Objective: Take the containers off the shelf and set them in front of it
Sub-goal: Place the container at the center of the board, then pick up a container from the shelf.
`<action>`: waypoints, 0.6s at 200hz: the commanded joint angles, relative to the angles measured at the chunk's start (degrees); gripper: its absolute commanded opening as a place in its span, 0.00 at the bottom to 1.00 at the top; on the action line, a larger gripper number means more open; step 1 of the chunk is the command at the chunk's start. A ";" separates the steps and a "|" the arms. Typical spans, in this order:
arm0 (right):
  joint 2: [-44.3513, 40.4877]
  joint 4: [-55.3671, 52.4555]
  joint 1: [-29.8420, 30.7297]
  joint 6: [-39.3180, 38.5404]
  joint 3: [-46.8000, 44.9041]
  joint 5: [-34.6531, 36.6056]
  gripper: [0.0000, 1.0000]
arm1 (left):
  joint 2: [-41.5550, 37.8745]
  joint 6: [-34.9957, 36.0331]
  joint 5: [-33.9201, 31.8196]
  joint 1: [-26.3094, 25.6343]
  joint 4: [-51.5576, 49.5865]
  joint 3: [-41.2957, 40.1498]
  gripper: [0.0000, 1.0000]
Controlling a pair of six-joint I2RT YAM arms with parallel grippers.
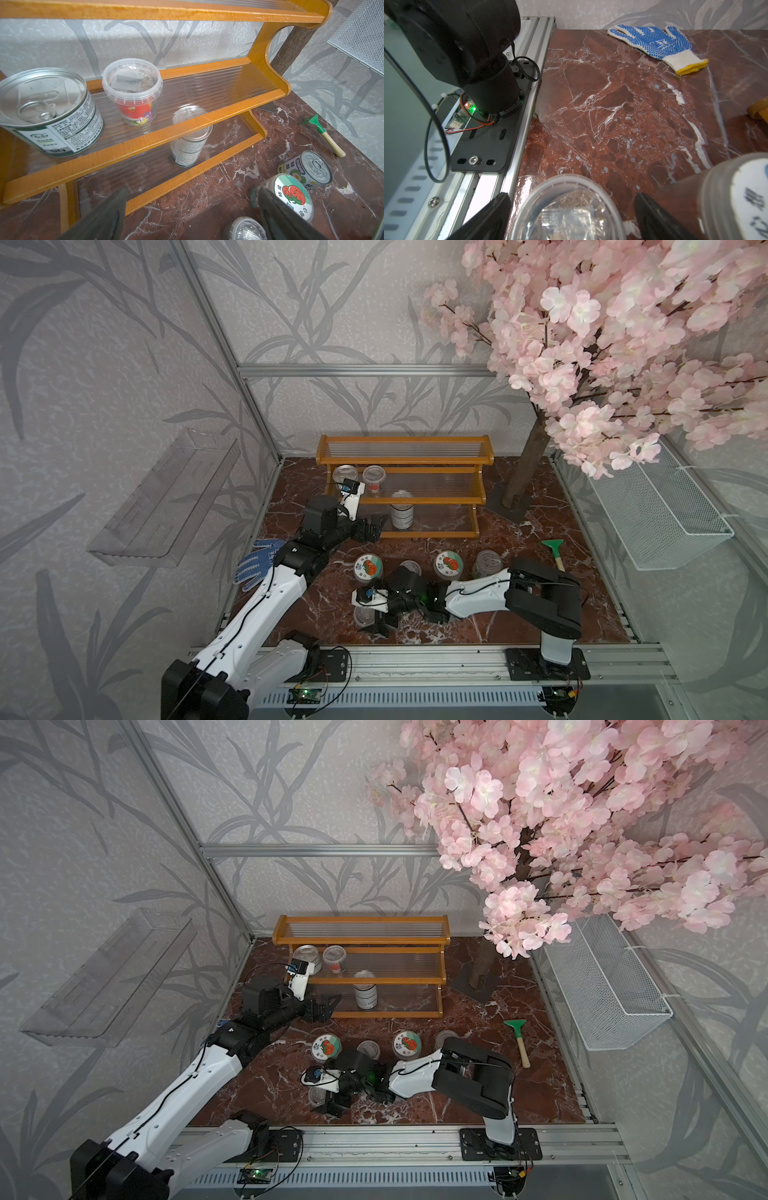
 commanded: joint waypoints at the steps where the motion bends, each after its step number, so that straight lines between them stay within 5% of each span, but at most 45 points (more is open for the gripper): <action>1: -6.36 -0.83 0.19 0.93 -1.79 1.39 1.00 | -0.91 1.42 -3.06 0.37 -3.50 2.47 1.00; 77: -27.93 -12.12 -4.64 7.27 -8.66 10.32 0.99 | -5.95 0.41 -15.97 0.38 1.98 -4.08 1.00; 120: -41.58 -20.12 -11.14 10.07 -11.42 13.12 0.99 | -0.88 -1.92 -12.71 0.37 13.16 -4.40 1.00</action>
